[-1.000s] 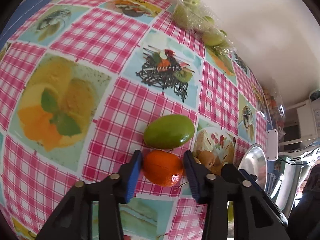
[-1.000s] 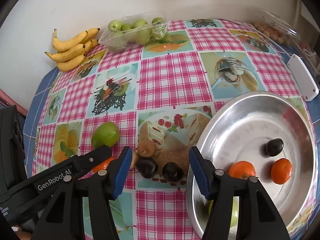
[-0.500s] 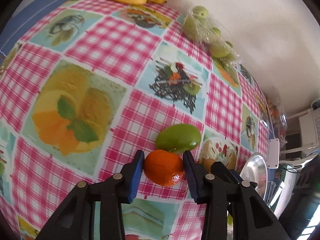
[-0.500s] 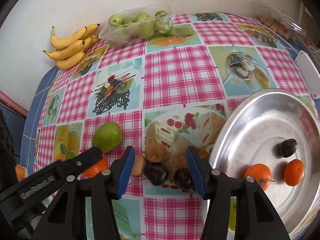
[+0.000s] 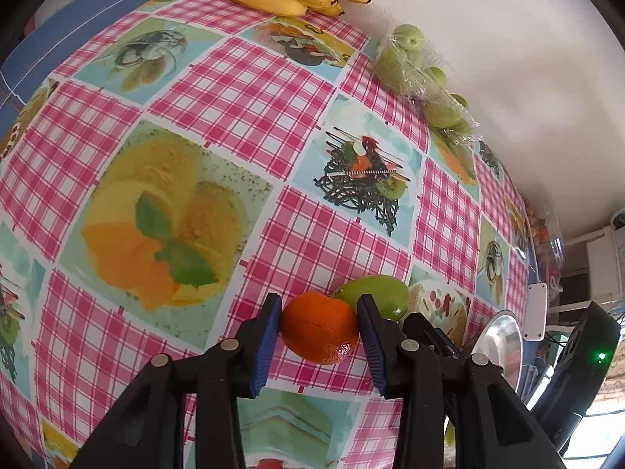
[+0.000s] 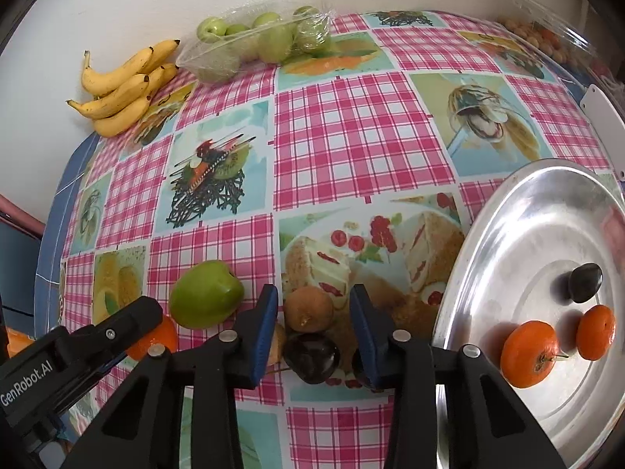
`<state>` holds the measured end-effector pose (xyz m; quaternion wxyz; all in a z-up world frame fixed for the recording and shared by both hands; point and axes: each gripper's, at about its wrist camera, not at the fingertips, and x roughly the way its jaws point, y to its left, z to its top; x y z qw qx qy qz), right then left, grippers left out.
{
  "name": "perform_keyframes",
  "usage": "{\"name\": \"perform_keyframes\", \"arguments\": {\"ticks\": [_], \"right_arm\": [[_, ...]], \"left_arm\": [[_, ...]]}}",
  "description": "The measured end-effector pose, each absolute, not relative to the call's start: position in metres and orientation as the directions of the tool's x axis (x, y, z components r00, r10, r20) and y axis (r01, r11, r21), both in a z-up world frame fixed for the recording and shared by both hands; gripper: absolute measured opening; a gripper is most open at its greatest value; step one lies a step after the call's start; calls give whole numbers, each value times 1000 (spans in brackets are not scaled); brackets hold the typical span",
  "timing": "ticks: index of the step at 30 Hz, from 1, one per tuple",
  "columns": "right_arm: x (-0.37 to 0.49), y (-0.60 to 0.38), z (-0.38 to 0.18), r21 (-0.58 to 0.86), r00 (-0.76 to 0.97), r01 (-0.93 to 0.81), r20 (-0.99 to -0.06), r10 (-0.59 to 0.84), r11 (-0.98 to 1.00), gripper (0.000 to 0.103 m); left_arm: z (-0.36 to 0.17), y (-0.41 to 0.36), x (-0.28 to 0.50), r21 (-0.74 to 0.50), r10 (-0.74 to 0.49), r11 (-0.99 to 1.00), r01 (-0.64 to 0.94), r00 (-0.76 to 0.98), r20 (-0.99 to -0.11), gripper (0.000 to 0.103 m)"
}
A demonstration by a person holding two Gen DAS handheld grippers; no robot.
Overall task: Organize fruits
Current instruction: 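Close the left gripper on the orange while the right tool reaches the kiwi, then close the right gripper on the brown kiwi while the left gripper holds the orange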
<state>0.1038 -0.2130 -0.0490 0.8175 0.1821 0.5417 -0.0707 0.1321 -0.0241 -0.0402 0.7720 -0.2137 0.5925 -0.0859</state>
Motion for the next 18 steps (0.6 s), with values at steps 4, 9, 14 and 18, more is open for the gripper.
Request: {"name": "perform_keyframes", "arguments": {"ticks": [4,9,14,18], "right_arm": [[106,-211,-50,220,402,310,-912,82,925,29],[106,-210,-51,227,406,308,-909,88,924,28],[102,-212,-44,240,420,310,-903,94,920,27],[98,-212,-28,252,451,294,-887,99,922,28]], "left_arm": [[-39,-24,132,-431,-385,894,-121,284,-878,42],[-38,-24,132,-431,-385,894,-119,287,-877,42],[-34,-23,132,-435,-386,893,-116,299,-873,42],[-29,-23,131,-436,-387,894,-101,312,-867,42]]}}
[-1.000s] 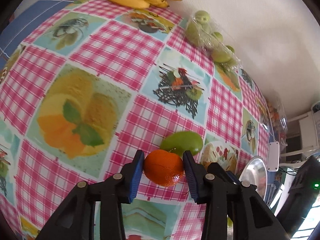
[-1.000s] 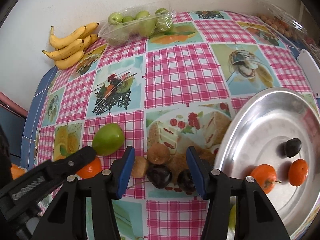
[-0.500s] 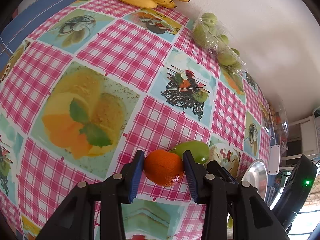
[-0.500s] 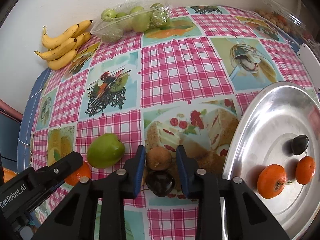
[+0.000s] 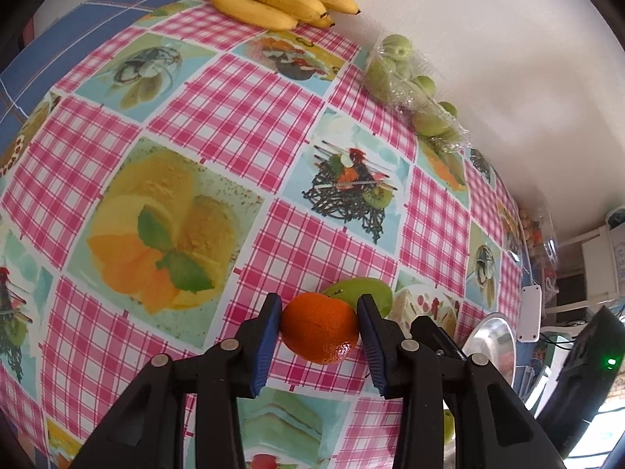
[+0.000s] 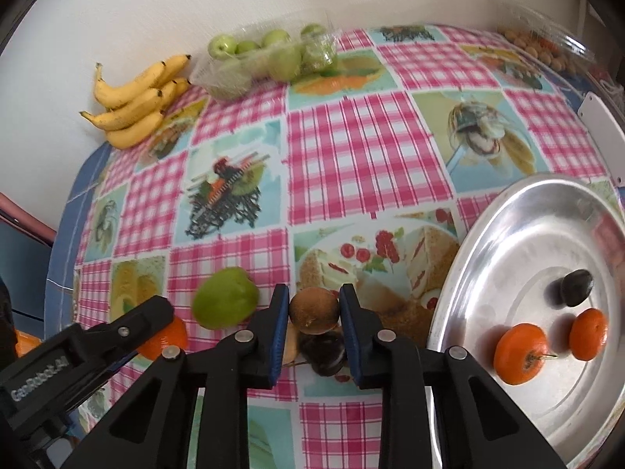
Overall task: Organize fruits
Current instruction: 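Close the right gripper on the brown kiwi while the left gripper holds the orange, then carry the orange with the left tool while the right tool carries the kiwi to the bowl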
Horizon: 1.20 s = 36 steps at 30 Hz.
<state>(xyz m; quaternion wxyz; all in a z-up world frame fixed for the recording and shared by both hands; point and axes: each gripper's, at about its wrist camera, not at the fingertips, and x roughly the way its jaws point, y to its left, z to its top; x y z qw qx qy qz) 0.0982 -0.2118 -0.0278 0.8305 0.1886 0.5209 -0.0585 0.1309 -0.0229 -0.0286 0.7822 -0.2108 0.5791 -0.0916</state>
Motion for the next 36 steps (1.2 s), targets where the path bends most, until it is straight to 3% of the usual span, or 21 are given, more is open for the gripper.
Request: {"name": "perform_keyframes", "arguments": {"ticks": [36], "right_arm": [[48,-239,18,274,468,326,-878,97,905,28]], "left_arm": [[9,-51,101,-365,-338,931,0,377,-863,42]]}}
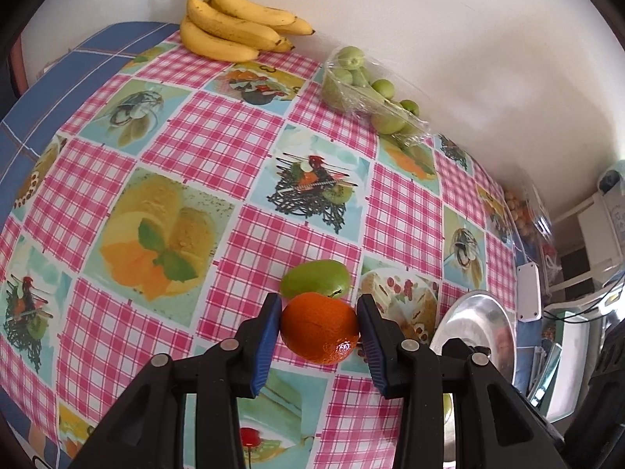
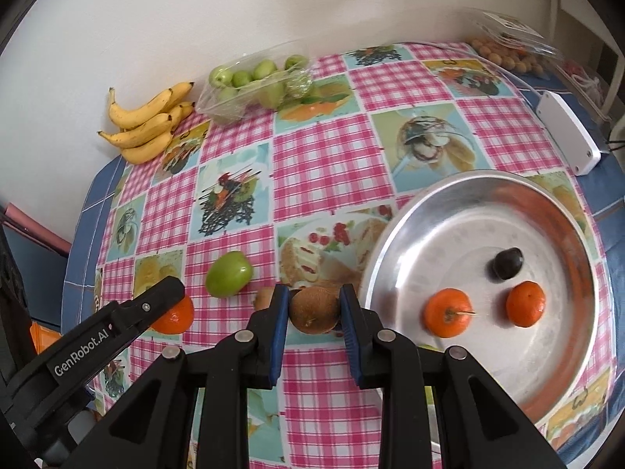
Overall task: Organize fruits
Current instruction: 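Carry the orange with the left tool while the right tool carries the kiwi to the bowl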
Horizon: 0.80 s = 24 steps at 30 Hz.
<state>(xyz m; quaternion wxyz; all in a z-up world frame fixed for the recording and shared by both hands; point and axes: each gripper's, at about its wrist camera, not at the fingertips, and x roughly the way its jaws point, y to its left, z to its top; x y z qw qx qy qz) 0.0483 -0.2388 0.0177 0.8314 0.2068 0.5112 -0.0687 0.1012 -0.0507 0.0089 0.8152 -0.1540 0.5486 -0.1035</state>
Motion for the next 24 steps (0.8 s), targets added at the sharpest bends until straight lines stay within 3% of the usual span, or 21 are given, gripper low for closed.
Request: {"name": "perform_keyframes", "arguments": {"ticks": [14,24], "right_arm": [[23,-292,20,291,469,411,-880,73,864,28],[-4,-340,20,296,473,492,-880,34,819,28]], "left_arm": [[21,-110,79,-291,-324,946,143,374,-869,43],[21,-162,59,-301,-386,911,281,326,-863,43]]}}
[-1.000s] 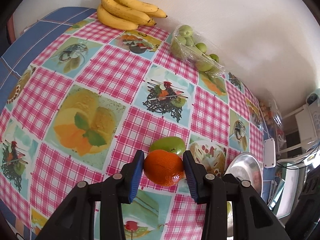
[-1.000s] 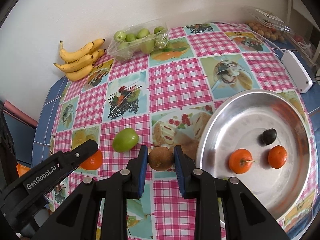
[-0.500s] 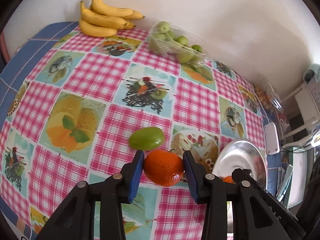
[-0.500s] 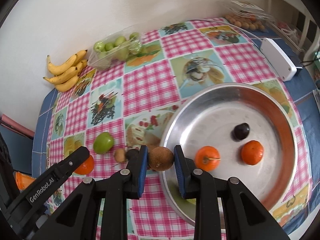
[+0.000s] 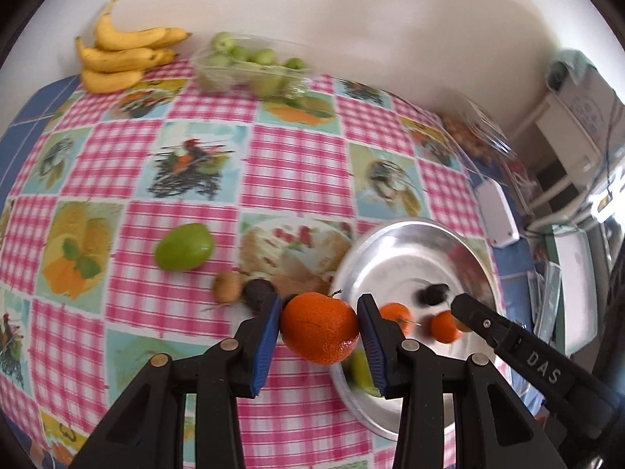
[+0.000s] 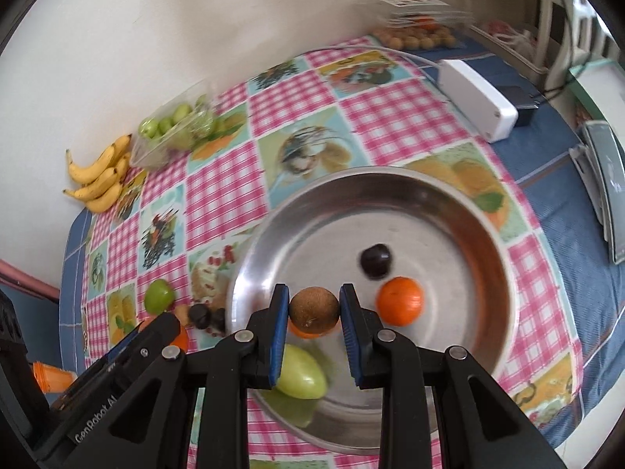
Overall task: Organize fruits
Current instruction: 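Carry the orange with the left tool while the right tool carries the kiwi to the bowl, then open the left gripper over the bowl while the right gripper releases the kiwi inside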
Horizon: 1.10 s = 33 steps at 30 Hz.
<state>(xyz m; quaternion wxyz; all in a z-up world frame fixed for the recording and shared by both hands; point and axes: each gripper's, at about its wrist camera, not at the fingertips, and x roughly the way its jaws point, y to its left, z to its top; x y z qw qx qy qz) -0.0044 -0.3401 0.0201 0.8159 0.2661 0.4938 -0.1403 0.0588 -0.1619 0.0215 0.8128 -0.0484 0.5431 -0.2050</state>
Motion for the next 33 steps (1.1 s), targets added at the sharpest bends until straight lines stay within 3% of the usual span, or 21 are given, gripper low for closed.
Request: {"name": "perform_keyframes", "arguments": {"ticks": [17,33], "right_arm": [[3,-358,-17,310,413,536,-907,77,785,28],[0,-358,-10,324,421,545,-903,82,773,29]], "left_arm": [[-11,-208,57,-265,-375,891,368,267,-888,43],[-8,-208,57,-281,-388,886,369,259,-884,47]]}}
